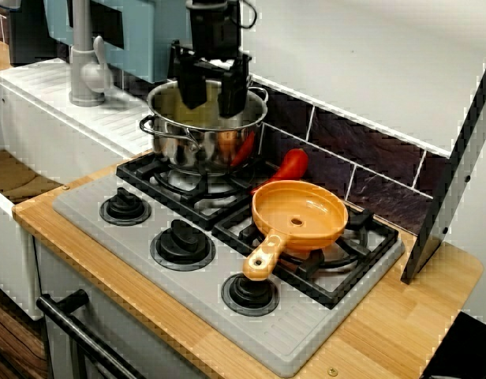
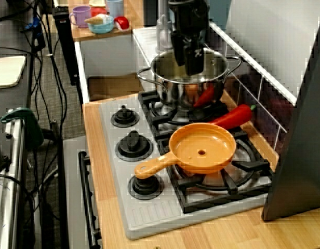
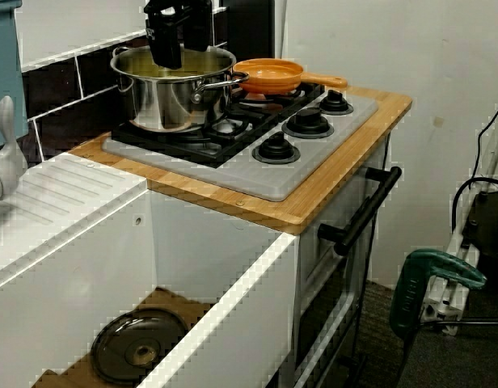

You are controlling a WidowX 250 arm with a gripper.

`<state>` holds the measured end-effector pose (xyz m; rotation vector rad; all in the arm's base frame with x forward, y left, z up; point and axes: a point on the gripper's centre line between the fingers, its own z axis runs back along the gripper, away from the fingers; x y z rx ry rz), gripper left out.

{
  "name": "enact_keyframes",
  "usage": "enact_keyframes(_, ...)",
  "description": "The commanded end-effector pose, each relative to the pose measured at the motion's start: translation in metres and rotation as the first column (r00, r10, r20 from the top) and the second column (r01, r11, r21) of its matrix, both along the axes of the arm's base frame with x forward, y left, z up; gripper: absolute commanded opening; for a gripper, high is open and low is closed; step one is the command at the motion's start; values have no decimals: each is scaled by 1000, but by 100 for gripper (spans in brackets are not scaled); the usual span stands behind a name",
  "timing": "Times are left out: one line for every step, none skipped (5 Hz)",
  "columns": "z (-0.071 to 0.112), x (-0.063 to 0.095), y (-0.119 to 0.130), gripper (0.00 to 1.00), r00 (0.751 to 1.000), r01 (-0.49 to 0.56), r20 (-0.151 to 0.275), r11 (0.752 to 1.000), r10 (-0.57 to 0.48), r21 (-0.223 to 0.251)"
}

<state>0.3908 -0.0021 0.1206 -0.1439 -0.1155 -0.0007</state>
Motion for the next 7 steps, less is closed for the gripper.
enact_keyframes(17,8,1,100,998,35,59,998,-32,-49)
enact_keyframes(13,11,1,100,998,27,57,999,-24,-45)
enact_keyframes(8,12,-1,100,998,26,57,999,-24,-40)
enact_keyframes(2,14,-2,100,998,18,56,999,-17,-31)
enact_keyframes(-1,16,-2,100,999,10,50,999,-7,-40)
enact_keyframes(-1,18,0,100,999,8,49,998,-5,-60)
enact_keyframes(-2,16,4,100,999,16,42,995,-11,-102)
